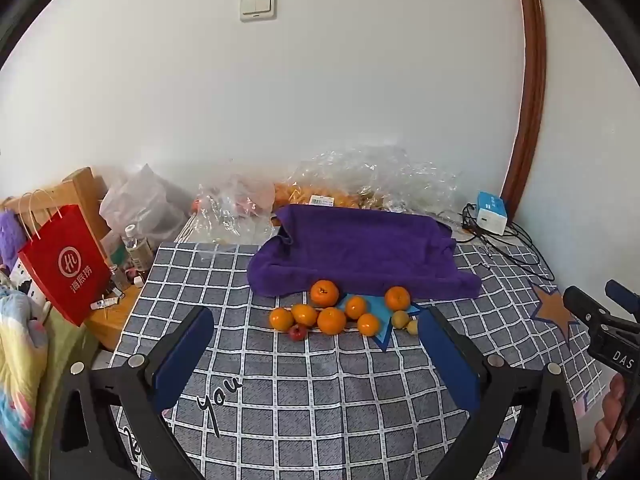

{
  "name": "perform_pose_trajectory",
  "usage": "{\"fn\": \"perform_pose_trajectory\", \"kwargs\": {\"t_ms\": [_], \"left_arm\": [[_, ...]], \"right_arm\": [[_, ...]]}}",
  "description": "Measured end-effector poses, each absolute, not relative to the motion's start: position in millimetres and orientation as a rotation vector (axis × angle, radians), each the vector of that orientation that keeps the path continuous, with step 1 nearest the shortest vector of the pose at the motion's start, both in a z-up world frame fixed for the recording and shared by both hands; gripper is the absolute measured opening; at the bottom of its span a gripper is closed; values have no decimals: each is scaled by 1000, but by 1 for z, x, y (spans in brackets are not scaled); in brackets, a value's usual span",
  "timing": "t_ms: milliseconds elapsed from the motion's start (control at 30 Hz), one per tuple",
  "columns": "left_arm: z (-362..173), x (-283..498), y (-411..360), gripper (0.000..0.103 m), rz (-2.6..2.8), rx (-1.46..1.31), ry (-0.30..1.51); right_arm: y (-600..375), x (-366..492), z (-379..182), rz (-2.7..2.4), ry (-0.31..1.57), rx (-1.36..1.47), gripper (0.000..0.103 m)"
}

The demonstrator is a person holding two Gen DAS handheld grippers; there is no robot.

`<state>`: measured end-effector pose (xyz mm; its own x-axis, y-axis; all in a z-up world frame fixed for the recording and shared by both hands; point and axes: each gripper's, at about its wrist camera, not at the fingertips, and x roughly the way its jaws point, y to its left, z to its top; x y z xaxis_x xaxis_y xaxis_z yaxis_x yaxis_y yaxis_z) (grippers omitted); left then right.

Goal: Organize fruits

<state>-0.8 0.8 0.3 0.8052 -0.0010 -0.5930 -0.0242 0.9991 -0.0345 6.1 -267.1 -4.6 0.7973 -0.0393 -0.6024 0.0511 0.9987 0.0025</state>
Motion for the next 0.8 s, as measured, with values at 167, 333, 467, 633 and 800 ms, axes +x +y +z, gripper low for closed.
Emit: {"fn": "perform_pose_trajectory", "kwargs": {"t_ms": [167,333,467,633,800], "left_arm": [[-2,3,-2,103,14,-17,640],[-3,1,-5,103,15,-12,629],[-3,0,-3,103,17,-22,630],[-1,-2,-4,103,17,-17,621],[1,-3,-3,103,17,-19,619]], "right_arm": [[-267,11,-4,-37,646,41,103],[-269,1,-5,-40,614,50,103],[-267,3,0,-38,619,51,103],[-268,2,2,-38,613,57,103],[-267,-1,3,-35,608,60,103]]}}
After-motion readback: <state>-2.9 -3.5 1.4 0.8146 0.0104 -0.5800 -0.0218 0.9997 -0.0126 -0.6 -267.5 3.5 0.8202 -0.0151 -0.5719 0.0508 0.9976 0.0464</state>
